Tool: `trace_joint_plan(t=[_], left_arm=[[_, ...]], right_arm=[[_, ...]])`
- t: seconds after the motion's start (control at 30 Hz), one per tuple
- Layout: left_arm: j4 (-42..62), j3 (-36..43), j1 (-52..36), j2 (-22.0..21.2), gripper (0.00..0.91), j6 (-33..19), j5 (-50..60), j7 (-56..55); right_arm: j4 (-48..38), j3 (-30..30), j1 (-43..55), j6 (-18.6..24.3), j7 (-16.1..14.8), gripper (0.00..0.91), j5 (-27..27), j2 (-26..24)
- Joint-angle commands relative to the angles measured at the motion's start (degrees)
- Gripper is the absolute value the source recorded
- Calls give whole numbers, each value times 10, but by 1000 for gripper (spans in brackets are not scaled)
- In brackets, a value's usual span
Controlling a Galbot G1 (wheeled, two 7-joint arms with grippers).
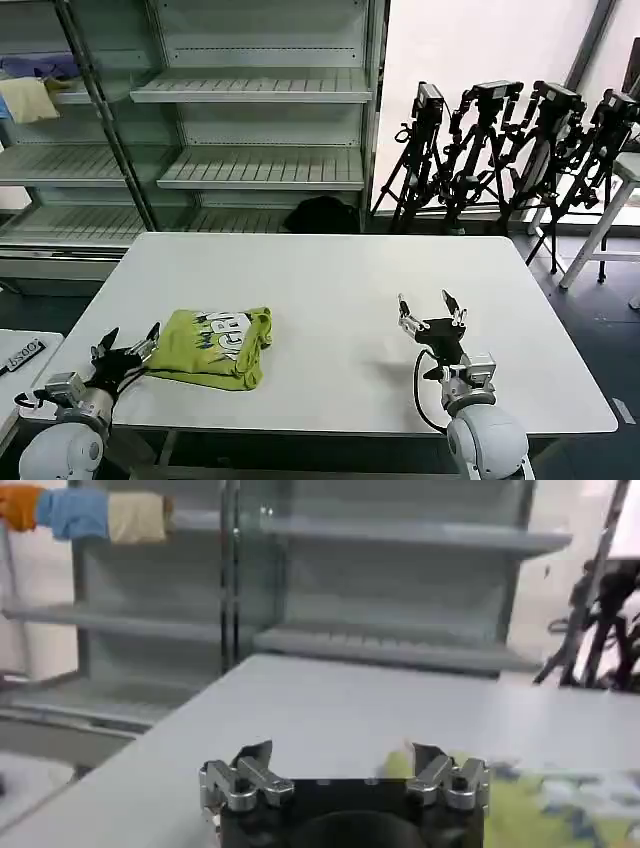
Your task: Fold and organize the clothes.
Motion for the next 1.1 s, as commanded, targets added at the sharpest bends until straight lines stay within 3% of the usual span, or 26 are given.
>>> trace_joint_plan(t=[0.03, 0.57, 1.1], left_arm=[[47, -16, 9, 1, 907, 29, -1, 12], [-51, -9, 28, -21, 907, 35, -83, 5], [-27, 33, -2, -25, 897, 36, -19, 5]], right_arm=[[1, -3, -2, 17, -11, 907, 0, 1], [-4, -2, -5, 21, -14, 907, -9, 0], [3, -1, -14, 18, -14, 907, -24, 0]])
